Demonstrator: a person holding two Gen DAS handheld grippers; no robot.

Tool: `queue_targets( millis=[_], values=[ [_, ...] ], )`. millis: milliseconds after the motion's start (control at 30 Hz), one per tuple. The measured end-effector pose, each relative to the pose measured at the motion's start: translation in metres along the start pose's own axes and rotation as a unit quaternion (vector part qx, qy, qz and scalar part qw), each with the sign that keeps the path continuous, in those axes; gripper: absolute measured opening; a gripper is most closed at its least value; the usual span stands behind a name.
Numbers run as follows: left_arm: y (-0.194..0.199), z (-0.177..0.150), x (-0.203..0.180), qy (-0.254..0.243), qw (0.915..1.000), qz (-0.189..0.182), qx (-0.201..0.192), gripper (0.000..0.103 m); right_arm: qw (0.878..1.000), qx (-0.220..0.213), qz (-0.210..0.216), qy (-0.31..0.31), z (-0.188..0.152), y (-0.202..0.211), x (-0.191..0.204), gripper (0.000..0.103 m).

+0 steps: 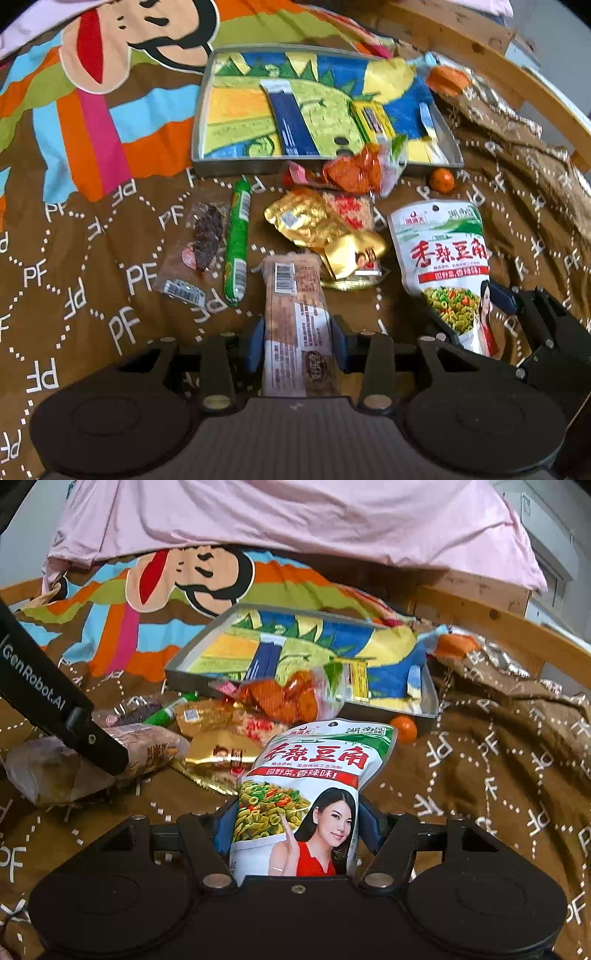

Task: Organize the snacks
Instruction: 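Lift and carry the bean bag and brown bar into the metal tray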

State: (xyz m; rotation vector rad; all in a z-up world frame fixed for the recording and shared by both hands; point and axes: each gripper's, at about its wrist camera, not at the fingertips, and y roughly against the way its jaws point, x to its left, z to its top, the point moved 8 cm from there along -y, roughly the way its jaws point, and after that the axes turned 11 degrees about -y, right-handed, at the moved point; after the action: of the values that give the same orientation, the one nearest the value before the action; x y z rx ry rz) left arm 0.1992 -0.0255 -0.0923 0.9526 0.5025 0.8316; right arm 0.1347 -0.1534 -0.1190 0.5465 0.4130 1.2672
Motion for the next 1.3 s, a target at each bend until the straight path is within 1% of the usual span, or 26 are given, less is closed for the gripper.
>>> queue_targets(
  millis=[167,233,367,500,567,700,800,867,900,1033,1100,1200,1267,1300],
  values=[
    [0.013,0.007,0.010,0.027,0.9990,-0.010,-0.033,0.041,1.000,-0.021,0.000,0.001,0.007,0.002,0.001,0.066],
    [0.015,0.009,0.013,0.035,0.9985,-0.013,-0.040,0.041,1.000,-0.026,0.002,0.001,0.010,0.002,0.002,0.066],
    [0.008,0.008,0.015,0.036,0.9989,-0.014,-0.025,0.041,1.000,-0.023,0.004,0.001,0.009,0.001,0.004,0.066],
    [-0.004,0.002,0.011,0.022,0.9997,-0.005,-0.001,0.041,1.000,-0.023,0.004,0.000,0.009,0.000,0.004,0.066],
    [-0.002,0.003,0.008,0.018,0.9998,-0.006,-0.005,0.041,1.000,-0.025,0.004,-0.001,0.010,0.000,0.004,0.066],
    [0.010,0.007,0.008,0.022,0.9993,-0.011,-0.028,0.041,1.000,-0.031,0.006,-0.004,0.010,0.003,0.003,0.066],
    [0.018,0.008,0.012,0.042,0.9981,-0.025,-0.038,0.041,0.999,-0.038,0.008,-0.004,0.011,0.005,0.003,0.066],
    [0.023,0.010,0.016,0.056,0.9966,-0.031,-0.052,0.041,0.999,-0.045,0.010,-0.005,0.014,0.007,0.004,0.066],
    [0.026,0.012,0.019,0.060,0.9959,-0.028,-0.061,0.041,0.999,-0.048,0.011,-0.006,0.015,0.007,0.004,0.066],
    [0.035,0.026,0.025,0.059,0.9931,0.007,-0.101,0.041,0.998,-0.062,0.017,-0.014,0.029,0.009,0.003,0.066],
    [0.036,0.037,0.028,0.057,0.9910,0.026,-0.119,0.041,0.998,-0.060,0.025,-0.019,0.039,0.006,0.002,0.066],
    [0.035,0.061,0.032,0.052,0.9848,0.060,-0.154,0.041,0.998,-0.061,0.033,-0.010,0.056,-0.001,-0.001,0.066],
    [0.033,0.082,0.036,0.057,0.9788,0.069,-0.185,0.041,0.997,-0.064,0.038,0.000,0.071,-0.009,-0.004,0.066],
    [0.031,0.092,0.039,0.063,0.9762,0.066,-0.197,0.041,0.997,-0.065,0.040,0.003,0.079,-0.015,-0.006,0.066]
  ],
)
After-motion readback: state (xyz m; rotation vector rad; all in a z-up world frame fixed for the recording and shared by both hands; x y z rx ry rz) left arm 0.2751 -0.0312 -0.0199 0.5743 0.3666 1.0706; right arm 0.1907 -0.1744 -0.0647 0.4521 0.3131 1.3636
